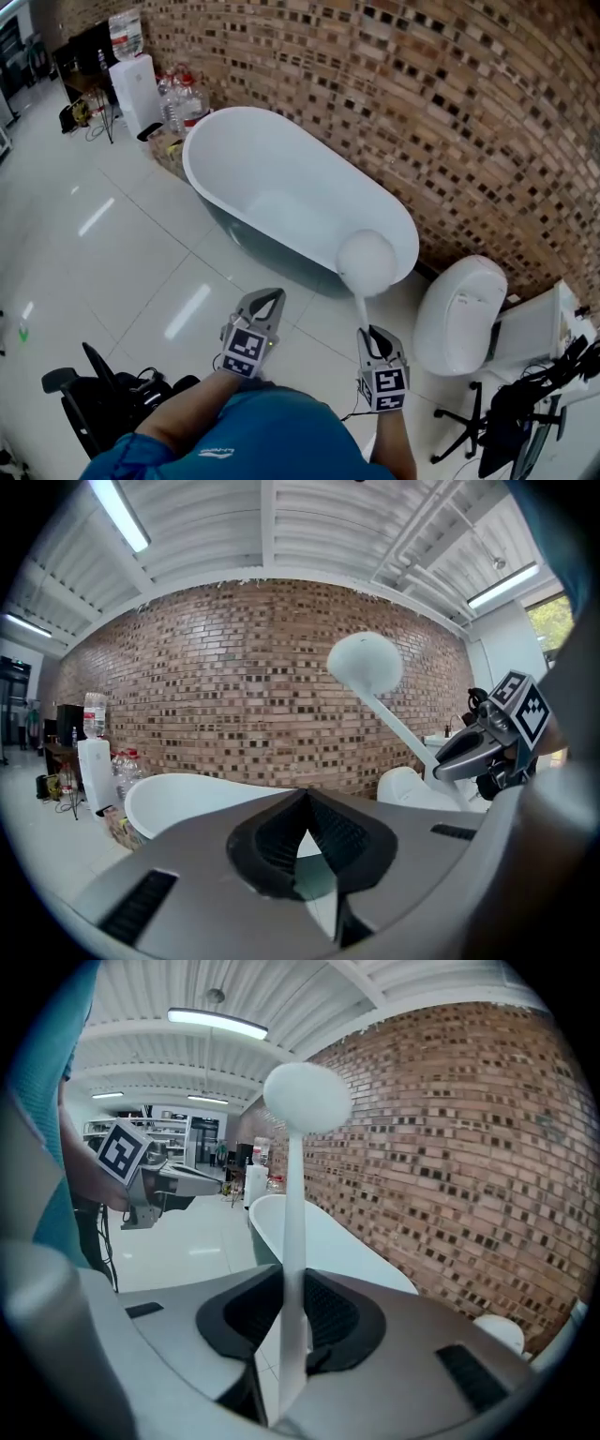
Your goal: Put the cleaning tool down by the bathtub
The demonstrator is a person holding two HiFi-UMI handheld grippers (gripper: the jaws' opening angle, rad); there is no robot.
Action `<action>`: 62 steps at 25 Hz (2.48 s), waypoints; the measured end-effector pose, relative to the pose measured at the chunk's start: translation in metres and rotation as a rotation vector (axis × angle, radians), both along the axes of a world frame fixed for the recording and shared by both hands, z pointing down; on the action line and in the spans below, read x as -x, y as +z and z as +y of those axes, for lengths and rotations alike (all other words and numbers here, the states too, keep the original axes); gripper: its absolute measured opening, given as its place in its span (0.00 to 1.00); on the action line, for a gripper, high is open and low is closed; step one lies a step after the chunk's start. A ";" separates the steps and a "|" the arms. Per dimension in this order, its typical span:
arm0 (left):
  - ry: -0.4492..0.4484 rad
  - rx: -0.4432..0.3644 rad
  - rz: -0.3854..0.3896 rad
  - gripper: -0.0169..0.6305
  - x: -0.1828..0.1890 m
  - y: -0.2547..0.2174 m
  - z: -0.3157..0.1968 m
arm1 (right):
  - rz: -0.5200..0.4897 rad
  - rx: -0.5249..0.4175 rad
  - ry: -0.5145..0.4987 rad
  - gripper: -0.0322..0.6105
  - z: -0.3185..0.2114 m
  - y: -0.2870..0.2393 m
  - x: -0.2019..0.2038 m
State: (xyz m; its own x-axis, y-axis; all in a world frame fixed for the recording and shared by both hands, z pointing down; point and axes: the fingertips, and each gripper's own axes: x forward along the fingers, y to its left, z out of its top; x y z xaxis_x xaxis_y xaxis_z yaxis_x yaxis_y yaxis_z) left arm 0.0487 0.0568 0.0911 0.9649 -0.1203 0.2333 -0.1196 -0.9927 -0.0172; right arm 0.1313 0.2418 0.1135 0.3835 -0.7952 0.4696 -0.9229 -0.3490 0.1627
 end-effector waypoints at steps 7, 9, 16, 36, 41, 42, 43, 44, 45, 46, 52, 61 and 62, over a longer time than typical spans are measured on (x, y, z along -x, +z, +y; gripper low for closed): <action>-0.053 -0.015 -0.022 0.02 0.039 0.013 -0.080 | 0.073 0.104 -0.151 0.19 -0.108 0.016 0.017; -0.087 -0.004 -0.036 0.02 0.049 0.019 -0.095 | 0.076 0.145 -0.210 0.19 -0.132 0.027 0.020; -0.186 -0.002 -0.078 0.02 0.050 0.040 -0.142 | 0.075 0.238 -0.401 0.19 -0.206 0.072 0.009; -0.425 -0.022 -0.152 0.02 0.037 0.147 -0.290 | 0.039 0.320 -0.677 0.19 -0.355 0.188 -0.028; -0.459 -0.025 -0.158 0.02 0.033 0.212 -0.320 | 0.025 0.365 -0.707 0.19 -0.380 0.262 -0.035; -0.462 -0.024 -0.159 0.02 0.031 0.227 -0.324 | 0.020 0.375 -0.710 0.19 -0.384 0.279 -0.037; -0.465 -0.022 -0.162 0.02 0.031 0.243 -0.327 | 0.015 0.386 -0.712 0.19 -0.387 0.296 -0.039; -0.465 -0.018 -0.167 0.02 0.030 0.259 -0.329 | 0.011 0.397 -0.713 0.19 -0.389 0.314 -0.041; -0.465 -0.016 -0.174 0.02 0.030 0.276 -0.332 | 0.007 0.407 -0.713 0.19 -0.390 0.331 -0.042; -0.464 -0.018 -0.180 0.02 0.030 0.291 -0.335 | 0.005 0.415 -0.712 0.19 -0.392 0.347 -0.044; -0.475 -0.067 -0.167 0.02 0.015 0.367 -0.368 | 0.013 0.443 -0.741 0.19 -0.410 0.443 -0.062; -0.426 -0.103 -0.176 0.02 0.011 0.517 -0.385 | -0.014 0.503 -0.773 0.19 -0.423 0.628 -0.056; -0.425 -0.103 -0.172 0.02 0.011 0.533 -0.387 | -0.012 0.507 -0.770 0.19 -0.424 0.647 -0.057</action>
State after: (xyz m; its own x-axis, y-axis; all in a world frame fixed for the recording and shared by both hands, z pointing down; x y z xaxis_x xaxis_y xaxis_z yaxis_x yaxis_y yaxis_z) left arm 0.0372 -0.3305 0.6239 0.7734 -0.5274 0.3517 -0.5019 -0.8484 -0.1683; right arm 0.1887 -0.1825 0.7607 -0.1737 -0.5264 0.8323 -0.8734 0.4728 0.1168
